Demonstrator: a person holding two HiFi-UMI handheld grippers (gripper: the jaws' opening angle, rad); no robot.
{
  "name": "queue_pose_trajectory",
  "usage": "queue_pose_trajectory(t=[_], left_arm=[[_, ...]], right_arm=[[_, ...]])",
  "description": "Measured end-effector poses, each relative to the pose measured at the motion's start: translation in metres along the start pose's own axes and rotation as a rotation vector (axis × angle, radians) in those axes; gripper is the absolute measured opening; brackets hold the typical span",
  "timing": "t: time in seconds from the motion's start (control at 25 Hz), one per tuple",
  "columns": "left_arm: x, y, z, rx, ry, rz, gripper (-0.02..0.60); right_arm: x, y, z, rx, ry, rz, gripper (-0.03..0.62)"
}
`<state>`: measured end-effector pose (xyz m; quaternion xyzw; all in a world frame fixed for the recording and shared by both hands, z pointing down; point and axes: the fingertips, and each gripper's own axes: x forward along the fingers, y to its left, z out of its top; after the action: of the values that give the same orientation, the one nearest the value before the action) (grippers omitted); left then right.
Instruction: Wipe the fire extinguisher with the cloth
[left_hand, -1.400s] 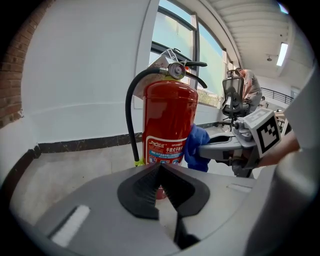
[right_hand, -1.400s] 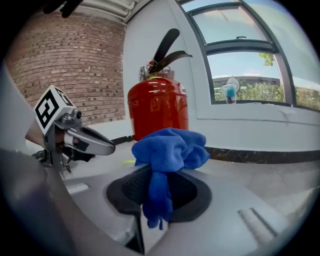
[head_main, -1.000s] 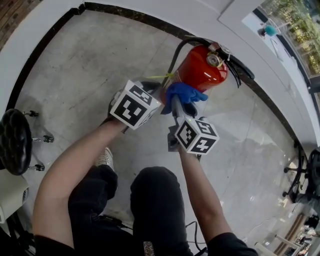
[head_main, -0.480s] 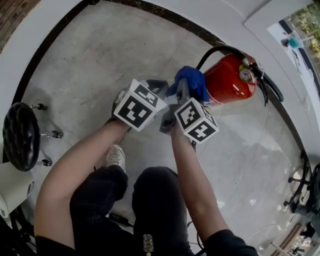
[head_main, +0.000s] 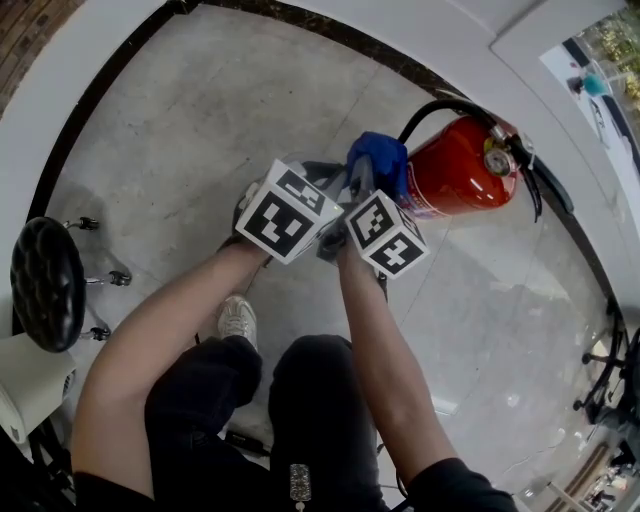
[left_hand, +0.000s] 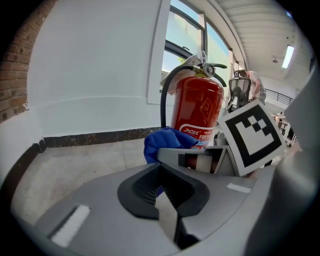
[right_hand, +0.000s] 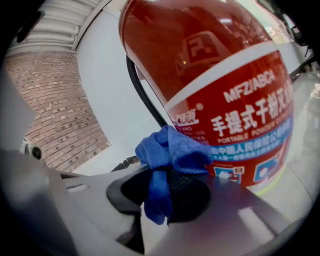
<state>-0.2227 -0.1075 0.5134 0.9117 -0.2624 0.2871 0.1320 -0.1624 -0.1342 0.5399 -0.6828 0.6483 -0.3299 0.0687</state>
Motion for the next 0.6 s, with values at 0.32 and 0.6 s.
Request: queue_pose_trajectory(t=[0.32,0.6], left_arm=[[0.005,-0.014,-0.001,0.006,0.022,0.016,0.005],[0.012,-0.052,0.0,0.04,0.042,-0.002,0.005]], right_arm=[[-0.036,-0.02,-0.016,-0.142,0.057,0.018,0.091],[-0.082,-0.031,-0.012,-0.16,0.063,0.072,0.091]])
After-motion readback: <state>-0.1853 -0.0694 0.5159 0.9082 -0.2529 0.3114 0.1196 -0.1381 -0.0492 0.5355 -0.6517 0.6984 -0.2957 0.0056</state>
